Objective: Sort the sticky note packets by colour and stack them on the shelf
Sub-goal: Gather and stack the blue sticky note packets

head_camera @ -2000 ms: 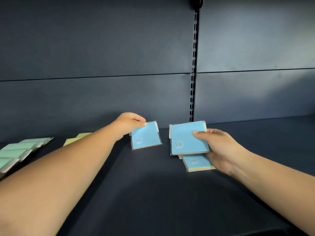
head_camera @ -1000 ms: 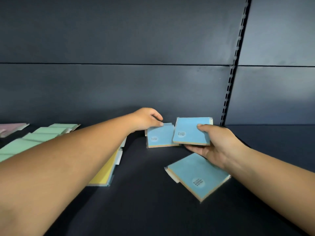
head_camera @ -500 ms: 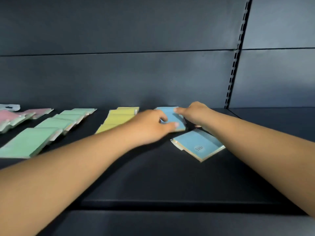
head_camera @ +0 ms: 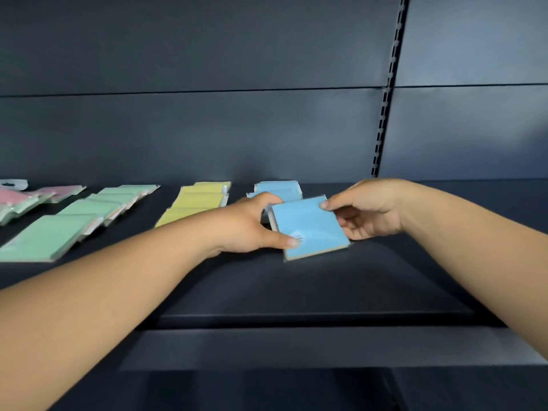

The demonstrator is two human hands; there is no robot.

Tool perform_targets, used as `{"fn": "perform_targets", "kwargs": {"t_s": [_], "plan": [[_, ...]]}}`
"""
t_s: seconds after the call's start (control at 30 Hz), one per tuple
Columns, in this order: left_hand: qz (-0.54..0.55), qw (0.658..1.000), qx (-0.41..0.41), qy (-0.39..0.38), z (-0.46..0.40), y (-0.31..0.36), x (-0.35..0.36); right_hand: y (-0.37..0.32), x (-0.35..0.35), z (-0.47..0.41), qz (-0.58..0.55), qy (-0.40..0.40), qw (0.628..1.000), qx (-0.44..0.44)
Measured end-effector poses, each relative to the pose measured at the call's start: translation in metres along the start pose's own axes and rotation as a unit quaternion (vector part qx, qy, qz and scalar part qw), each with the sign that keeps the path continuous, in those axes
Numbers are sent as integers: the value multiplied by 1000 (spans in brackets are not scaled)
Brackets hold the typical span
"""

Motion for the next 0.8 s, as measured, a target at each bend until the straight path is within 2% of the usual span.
{"fn": "perform_targets", "kwargs": {"t_s": [0.07, 0.13, 0.23, 0.33, 0.47, 0.57, 0.63, 0.7, 0.8], "plan": [[29, 999, -2, 21, -6, -7, -9, -5, 5, -4, -16, 9, 1000, -17], [14, 999, -10, 35, -13, -13, -17, -11, 12, -11, -18, 21, 999, -32], [-42, 999, -16, 17, -21, -17, -24, -16, 22, -20, 16, 50, 997, -58], [-42, 999, -20, 3, -24, -19, -25, -18, 24, -26, 48, 94, 991, -86], [-79, 997, -12, 8, -26, -15, -22, -20, 22, -30, 147, 141, 971, -126], [-66, 997, -29, 24, -27, -22, -17, -21, 20, -37, 202, 151, 959, -130], [-113, 991, -53, 54, -27, -27, -12, -22, 20, -41, 213, 147, 956, -141], [-209, 971, -74, 85, -23, -24, -9, -24, 22, -41, 237, 149, 946, -163], [-294, 944, -43, 145, -10, -3, -14, -27, 27, -25, 310, 170, 914, -200]]}}
Point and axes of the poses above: each hand's wrist, its own z-axis away from the middle knuckle, its own x-axis out of the palm, y = z × x, the point moved 6 cm from there along -z, towards the middle knuckle, and after that the axes turned 5 degrees about x, right-handed, at the moved point
